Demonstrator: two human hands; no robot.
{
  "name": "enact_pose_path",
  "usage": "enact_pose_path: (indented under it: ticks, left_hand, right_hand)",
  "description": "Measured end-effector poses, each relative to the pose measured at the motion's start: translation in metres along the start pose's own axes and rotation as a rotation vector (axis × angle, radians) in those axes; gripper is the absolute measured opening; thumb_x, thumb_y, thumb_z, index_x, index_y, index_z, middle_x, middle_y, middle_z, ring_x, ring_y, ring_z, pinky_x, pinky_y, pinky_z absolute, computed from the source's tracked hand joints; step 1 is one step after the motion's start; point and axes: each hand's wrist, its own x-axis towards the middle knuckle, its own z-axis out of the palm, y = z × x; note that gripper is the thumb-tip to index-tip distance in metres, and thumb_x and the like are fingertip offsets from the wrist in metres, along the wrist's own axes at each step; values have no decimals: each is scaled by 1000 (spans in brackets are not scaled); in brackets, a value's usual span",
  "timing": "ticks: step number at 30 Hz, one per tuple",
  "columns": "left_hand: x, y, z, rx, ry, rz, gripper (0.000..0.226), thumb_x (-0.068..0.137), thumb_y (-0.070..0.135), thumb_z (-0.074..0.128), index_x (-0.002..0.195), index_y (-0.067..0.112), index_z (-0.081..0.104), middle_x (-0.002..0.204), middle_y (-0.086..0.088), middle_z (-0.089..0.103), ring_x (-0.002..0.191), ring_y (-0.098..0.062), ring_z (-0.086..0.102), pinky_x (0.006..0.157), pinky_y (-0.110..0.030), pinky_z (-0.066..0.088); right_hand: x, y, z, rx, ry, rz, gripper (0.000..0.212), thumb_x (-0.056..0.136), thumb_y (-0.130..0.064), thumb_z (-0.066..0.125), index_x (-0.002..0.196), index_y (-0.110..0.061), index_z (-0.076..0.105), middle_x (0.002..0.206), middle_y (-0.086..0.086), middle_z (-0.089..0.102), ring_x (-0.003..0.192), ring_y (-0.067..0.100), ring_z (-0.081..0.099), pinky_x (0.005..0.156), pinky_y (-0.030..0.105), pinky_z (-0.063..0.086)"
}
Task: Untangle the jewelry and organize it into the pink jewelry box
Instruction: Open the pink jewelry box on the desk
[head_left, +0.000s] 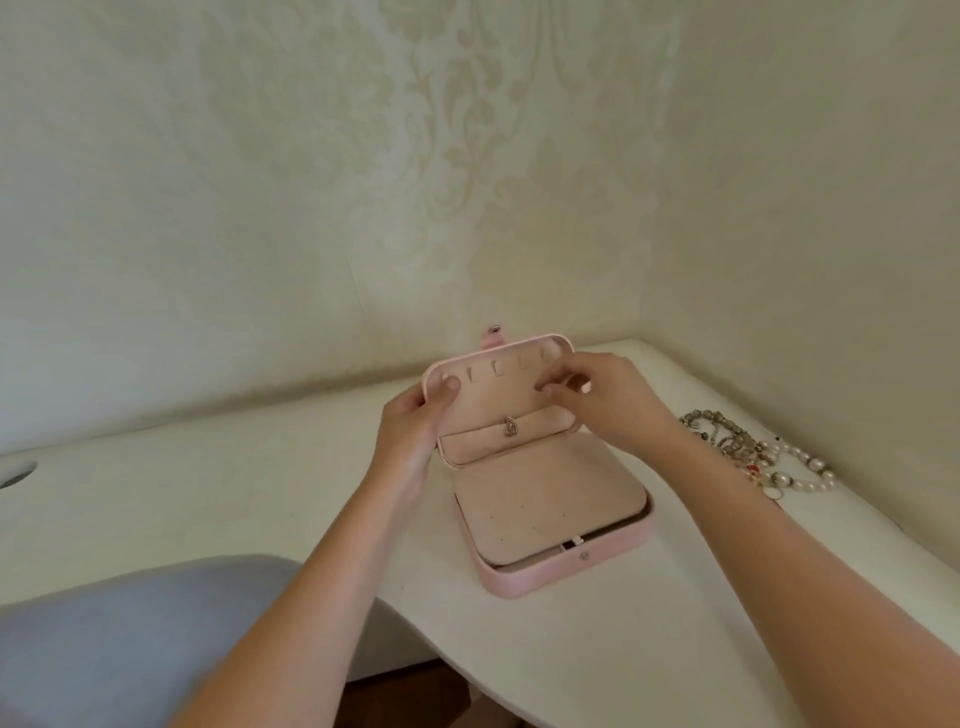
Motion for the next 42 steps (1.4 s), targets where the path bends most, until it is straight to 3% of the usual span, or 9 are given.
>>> enact_pose_path:
  ticks: [4, 9, 15, 19, 27, 29, 35, 38, 42]
  left_hand:
    - [-11, -12, 18, -68, 165, 141, 16, 89, 23, 61, 79, 13, 68, 79, -4, 63, 75, -16, 55, 70, -32, 43]
    - [-27, -23, 32, -17, 234, 317, 26, 92, 25, 57, 78, 4, 59, 66, 3, 54, 64, -9, 48, 61, -25, 40]
    - [-40, -21, 39, 53, 227, 481, 21, 93, 22, 56, 75, 11, 54, 66, 8, 52, 61, -4, 45, 56, -20, 39]
    - [-40, -23, 38, 94, 243, 493, 16, 94, 21, 55, 81, 12, 55, 71, 7, 56, 64, -3, 49, 60, -20, 42]
    - [-37, -25, 40, 86, 255, 503, 24, 92, 28, 53, 86, 4, 56, 76, -2, 56, 67, -7, 49, 60, -19, 41]
    - [-33, -26, 37, 93, 256, 474, 26, 94, 27, 51, 88, 3, 57, 77, -2, 58, 68, -7, 51, 62, -20, 42]
    - [-11, -36, 21, 134, 315, 244, 43, 96, 33, 46, 70, -1, 47, 69, -7, 41, 65, -15, 36, 59, -29, 29]
    - [-3, -32, 12, 142, 308, 25, 31, 95, 34, 48, 77, 8, 52, 71, -8, 47, 63, -17, 45, 51, -24, 33]
    - [21, -15, -20, 126, 309, -196, 29, 92, 36, 51, 93, 10, 63, 86, -5, 64, 76, -23, 63, 65, -28, 48]
  right_hand:
    - [-5, -13, 26, -299, -5, 11, 33, 86, -40, 58, 68, -12, 65, 64, 1, 60, 65, 22, 56, 60, 34, 42]
    - [-5, -42, 34, -705, -144, 247, 55, 81, -69, 47, 59, -18, 42, 70, -2, 47, 82, 19, 46, 74, 29, 29]
    - [-13, -44, 38, -816, -82, 121, 33, 85, -53, 55, 82, -21, 47, 100, 2, 60, 105, 24, 50, 77, 33, 28]
    - [-13, -35, 28, -569, -149, 142, 32, 81, -40, 65, 68, -15, 49, 70, 0, 53, 79, 25, 56, 63, 28, 34]
    - [-14, -7, 14, -328, -154, -70, 20, 85, -25, 64, 76, -7, 62, 68, 4, 61, 66, 18, 53, 60, 31, 40]
    - [-16, -7, 16, -80, -160, -22, 19, 87, -21, 63, 73, -9, 61, 62, 3, 61, 55, 10, 54, 55, 24, 42]
    - [-6, 2, -4, 966, -83, 283, 18, 93, -15, 55, 84, 0, 61, 63, 7, 66, 48, 6, 61, 51, 12, 51]
    - [-5, 0, -16, 1173, -131, 278, 20, 94, -17, 50, 83, -5, 60, 58, 3, 66, 48, 4, 61, 49, 11, 51]
    - [-7, -4, -18, 1274, -176, 255, 41, 95, -18, 46, 62, -12, 70, 57, 0, 65, 50, 3, 61, 49, 11, 51]
